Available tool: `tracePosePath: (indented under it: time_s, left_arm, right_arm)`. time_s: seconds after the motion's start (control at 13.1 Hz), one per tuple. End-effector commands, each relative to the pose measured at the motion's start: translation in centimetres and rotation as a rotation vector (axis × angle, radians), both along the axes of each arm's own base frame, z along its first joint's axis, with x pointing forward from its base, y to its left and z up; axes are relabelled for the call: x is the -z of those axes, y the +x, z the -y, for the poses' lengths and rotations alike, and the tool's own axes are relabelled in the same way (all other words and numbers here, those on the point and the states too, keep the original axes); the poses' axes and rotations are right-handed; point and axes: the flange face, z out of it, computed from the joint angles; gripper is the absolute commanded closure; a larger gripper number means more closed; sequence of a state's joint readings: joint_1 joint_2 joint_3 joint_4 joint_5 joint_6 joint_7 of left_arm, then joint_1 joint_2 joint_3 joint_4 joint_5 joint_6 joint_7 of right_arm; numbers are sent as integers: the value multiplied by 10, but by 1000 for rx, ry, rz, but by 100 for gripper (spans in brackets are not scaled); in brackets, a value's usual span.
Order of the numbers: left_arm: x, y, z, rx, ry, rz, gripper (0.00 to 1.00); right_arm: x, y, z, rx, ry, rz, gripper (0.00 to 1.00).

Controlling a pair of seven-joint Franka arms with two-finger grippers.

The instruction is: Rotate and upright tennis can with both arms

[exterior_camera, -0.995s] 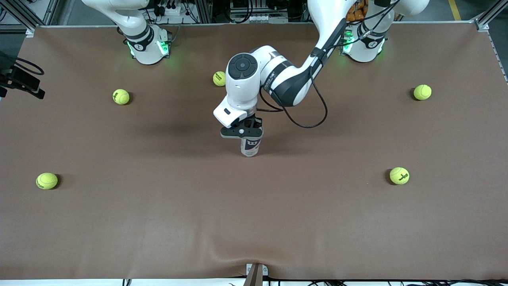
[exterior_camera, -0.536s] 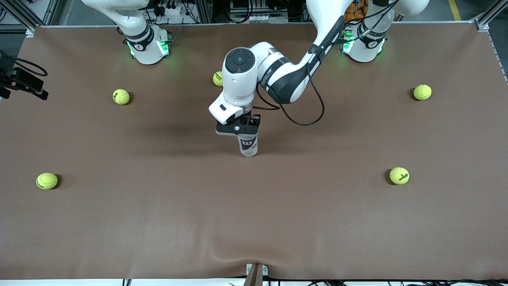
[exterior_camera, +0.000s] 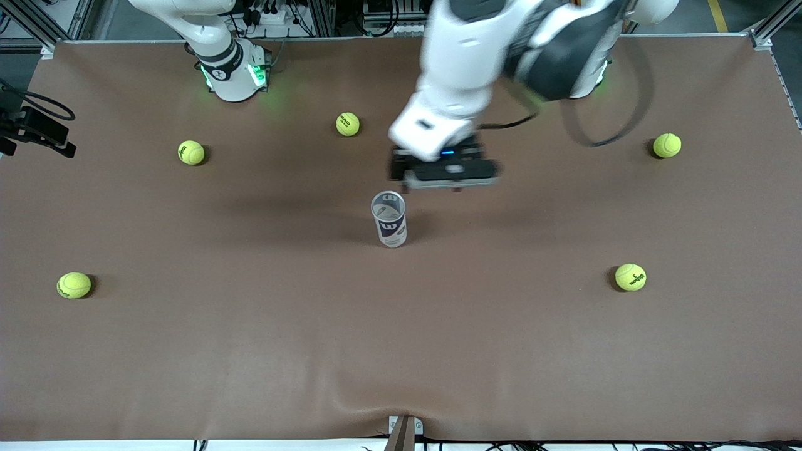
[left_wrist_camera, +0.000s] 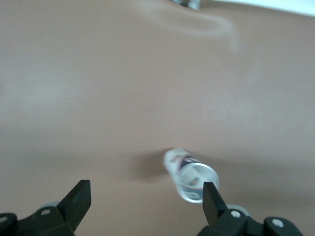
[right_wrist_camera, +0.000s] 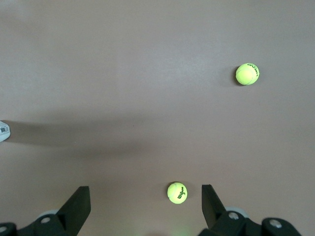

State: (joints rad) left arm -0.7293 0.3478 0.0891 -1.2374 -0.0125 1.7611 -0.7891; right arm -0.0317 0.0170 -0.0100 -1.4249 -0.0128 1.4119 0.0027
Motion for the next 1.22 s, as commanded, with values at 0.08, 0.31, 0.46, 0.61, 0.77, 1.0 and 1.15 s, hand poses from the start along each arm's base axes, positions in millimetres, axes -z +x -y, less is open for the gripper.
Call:
tracePosePath:
  time_s: [0.08, 0.31, 0.46, 0.61, 0.77, 1.0, 1.15]
  left_arm:
    - [-48, 6, -113, -7, 70, -67, 0]
    - [-67, 14, -207, 60, 110, -130, 0]
    - [-64, 11, -262, 114, 120, -161, 0]
    - [-58, -1, -302, 122, 134, -186, 0]
    - [-55, -14, -323, 173, 202, -191, 0]
    - [-55, -25, -355, 153, 198, -198, 0]
    - [-55, -20, -368, 147, 197, -186, 0]
  right_arm:
    - [-2, 1, 0, 12, -11, 5, 0]
    - [-2, 1, 0, 12, -11, 5, 0]
    - [-2, 1, -1, 10, -9, 5, 0]
    - [-2, 1, -1, 10, -9, 5, 0]
    - [-2, 1, -1, 10, -9, 5, 0]
    - [-2, 1, 0, 12, -9, 4, 0]
    - [-2, 1, 1, 14, -9, 4, 0]
